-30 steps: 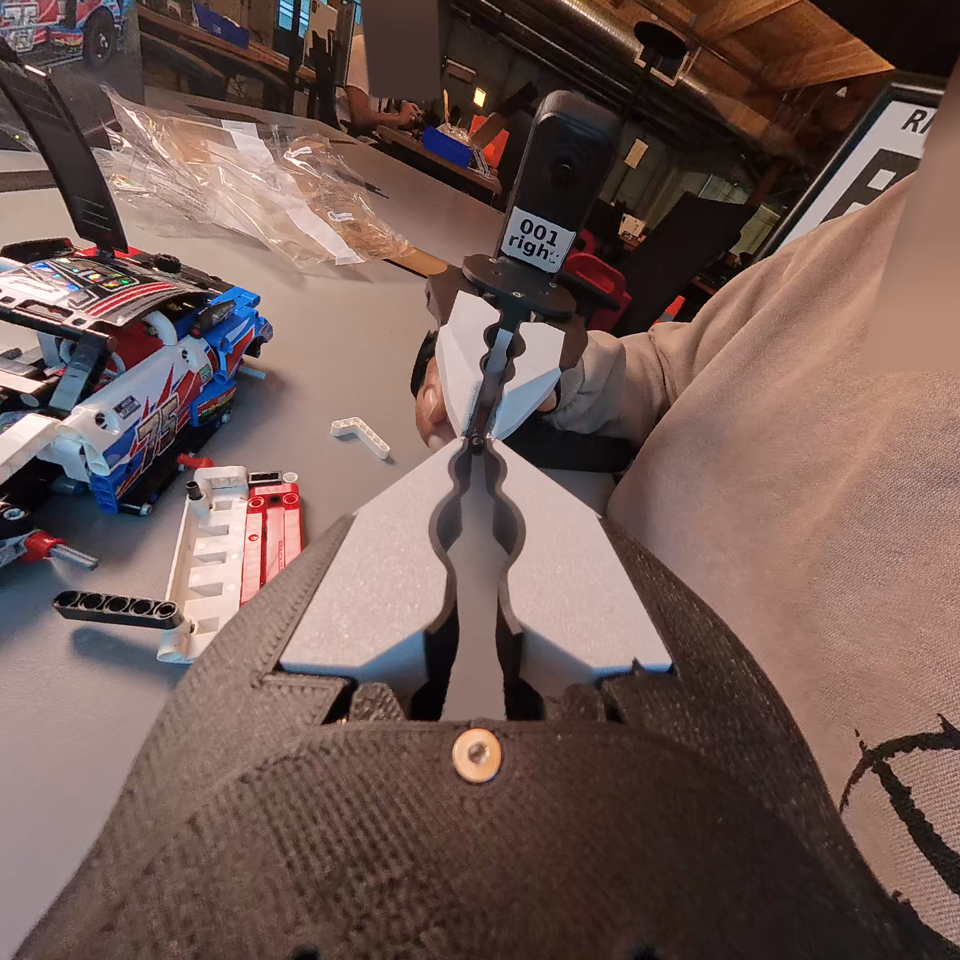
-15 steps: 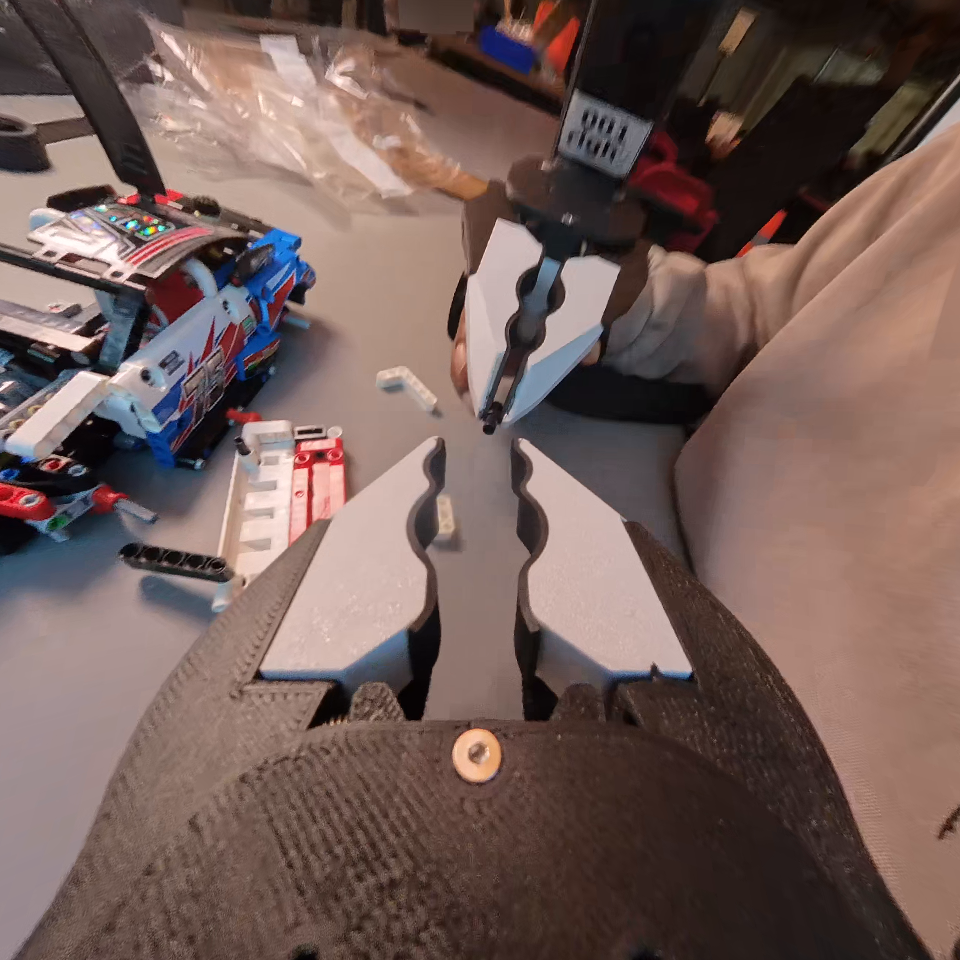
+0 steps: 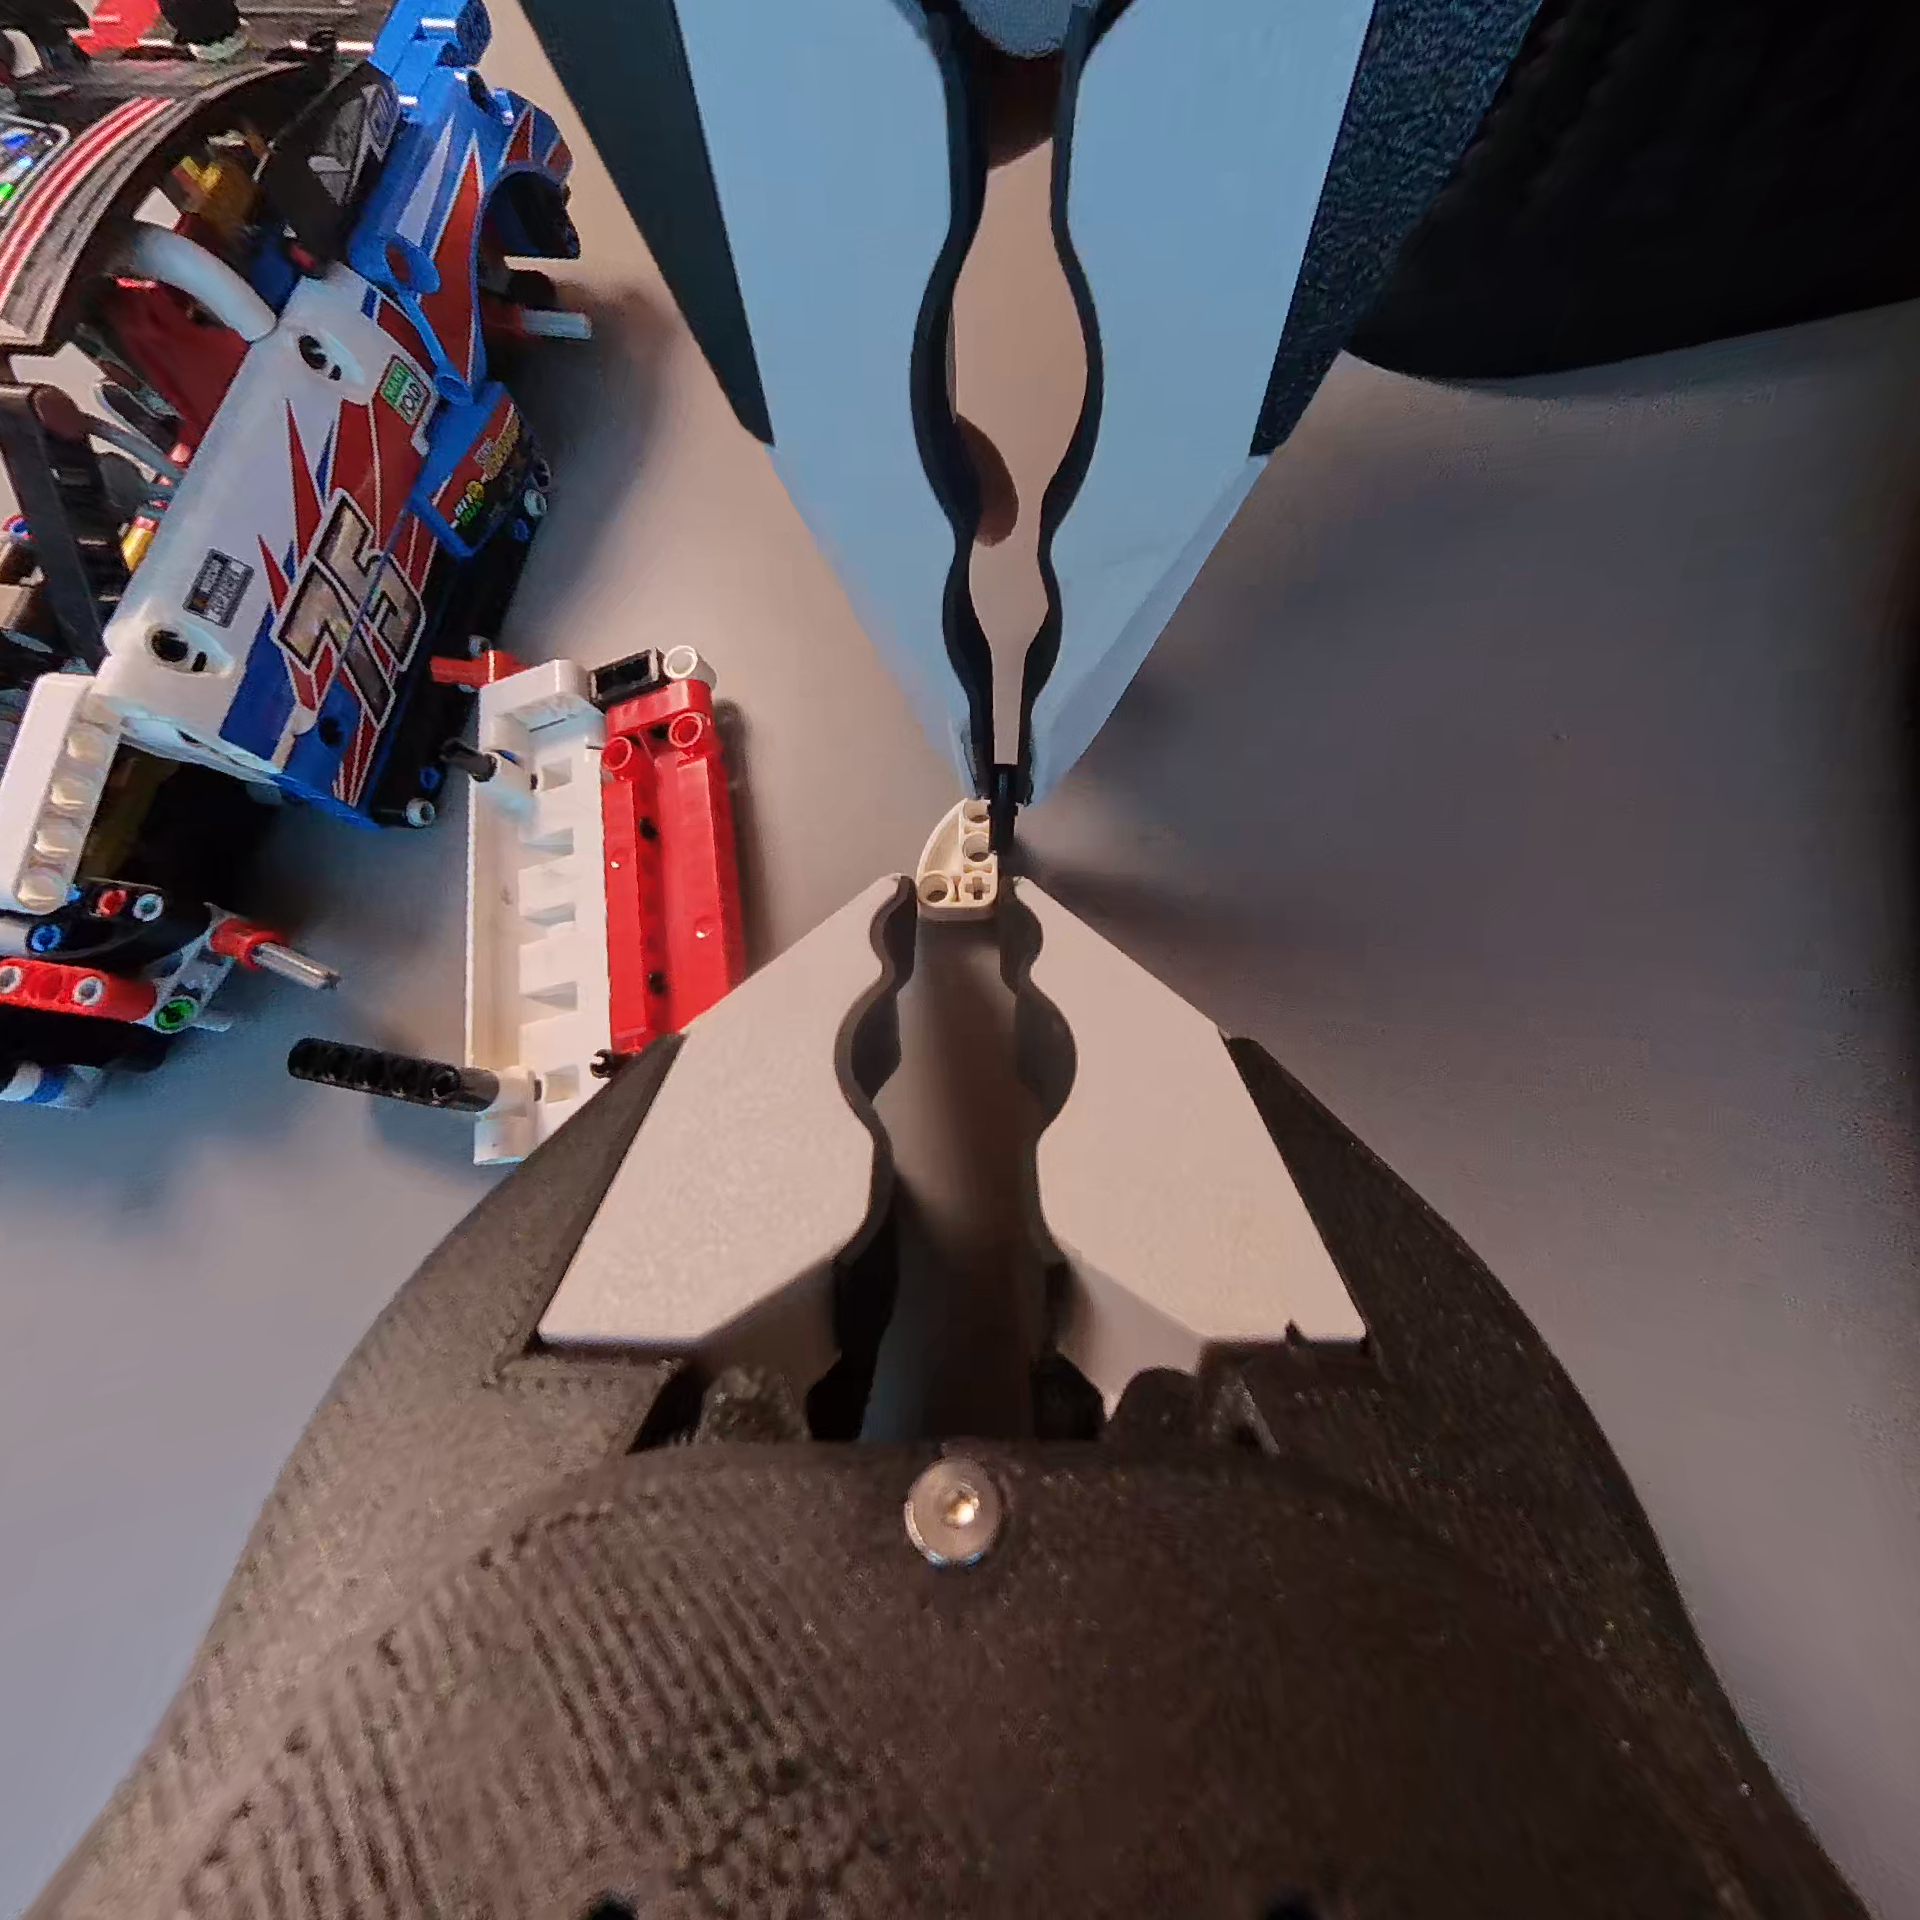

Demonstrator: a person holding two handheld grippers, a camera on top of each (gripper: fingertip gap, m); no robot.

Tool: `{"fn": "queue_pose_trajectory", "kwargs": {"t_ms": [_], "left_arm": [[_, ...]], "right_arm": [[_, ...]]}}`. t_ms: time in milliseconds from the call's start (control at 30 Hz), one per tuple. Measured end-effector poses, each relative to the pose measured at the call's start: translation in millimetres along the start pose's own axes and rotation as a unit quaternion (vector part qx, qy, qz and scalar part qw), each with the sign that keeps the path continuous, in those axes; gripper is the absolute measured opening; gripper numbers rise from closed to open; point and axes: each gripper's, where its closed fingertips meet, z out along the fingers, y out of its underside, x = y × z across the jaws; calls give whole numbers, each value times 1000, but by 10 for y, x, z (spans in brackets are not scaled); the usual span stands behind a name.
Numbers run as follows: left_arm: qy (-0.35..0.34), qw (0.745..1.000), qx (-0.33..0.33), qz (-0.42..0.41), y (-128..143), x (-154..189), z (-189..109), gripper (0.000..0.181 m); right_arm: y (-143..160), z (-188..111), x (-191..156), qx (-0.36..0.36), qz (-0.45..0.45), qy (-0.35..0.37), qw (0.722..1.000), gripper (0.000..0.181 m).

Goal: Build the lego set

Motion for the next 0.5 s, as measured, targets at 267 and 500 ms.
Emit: {"fn": "queue_pose_trajectory", "kwargs": {"t_ms": [267, 500], "left_arm": [[-3, 1000, 5, 12, -3, 19, 1, 14], [-11, 1000, 5, 21, 2, 13, 3, 14]], "right_arm": [[10, 20, 19, -73, 2, -17, 997, 1], [-2, 23, 25, -108, 27, -32, 993, 0]]}}
